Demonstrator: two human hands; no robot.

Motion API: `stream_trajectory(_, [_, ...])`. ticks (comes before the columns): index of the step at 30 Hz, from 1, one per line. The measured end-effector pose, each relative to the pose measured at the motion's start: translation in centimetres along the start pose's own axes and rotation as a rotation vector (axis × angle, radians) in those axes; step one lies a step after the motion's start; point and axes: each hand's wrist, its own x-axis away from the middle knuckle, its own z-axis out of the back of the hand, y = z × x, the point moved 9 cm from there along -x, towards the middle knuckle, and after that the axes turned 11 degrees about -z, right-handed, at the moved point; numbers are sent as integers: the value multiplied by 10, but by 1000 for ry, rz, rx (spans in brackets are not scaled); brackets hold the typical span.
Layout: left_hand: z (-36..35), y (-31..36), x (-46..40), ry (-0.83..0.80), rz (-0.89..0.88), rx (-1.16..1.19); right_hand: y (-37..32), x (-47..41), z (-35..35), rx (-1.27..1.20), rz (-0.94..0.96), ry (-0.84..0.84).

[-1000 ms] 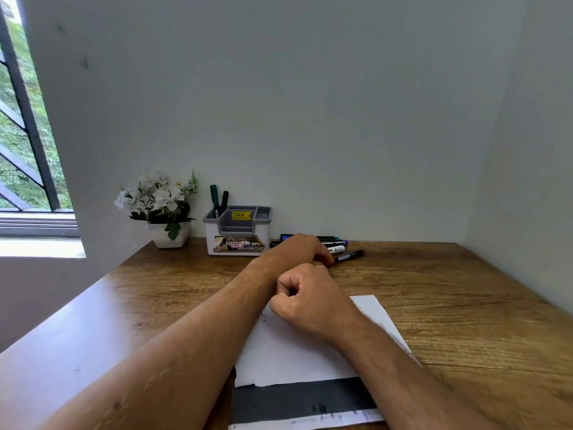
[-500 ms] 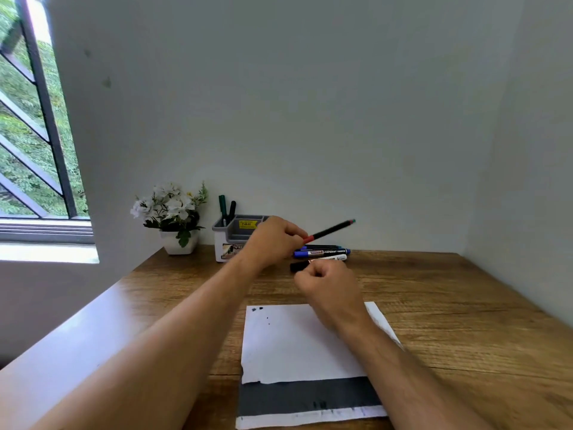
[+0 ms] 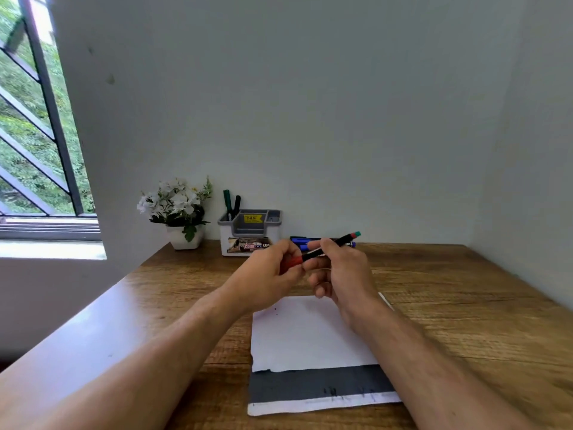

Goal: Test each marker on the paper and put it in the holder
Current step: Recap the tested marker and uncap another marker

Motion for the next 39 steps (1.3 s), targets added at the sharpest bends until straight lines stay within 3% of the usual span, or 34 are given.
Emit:
stream_trajectory(4, [-6,14,-1,-98,-154,-145,-1,0,-3,34,52,-30])
stream_trajectory(8, [1,25,-2,-78,-251,-261,0,1,-5,61,65,-28])
stream_trajectory(17, [9,17,-3,-50,-207,5,4,7,-14,48,42,-76])
stream_trajectory(39, [10,10,-9,-17,-137,-37,11,4,-9,-107,-30,-35])
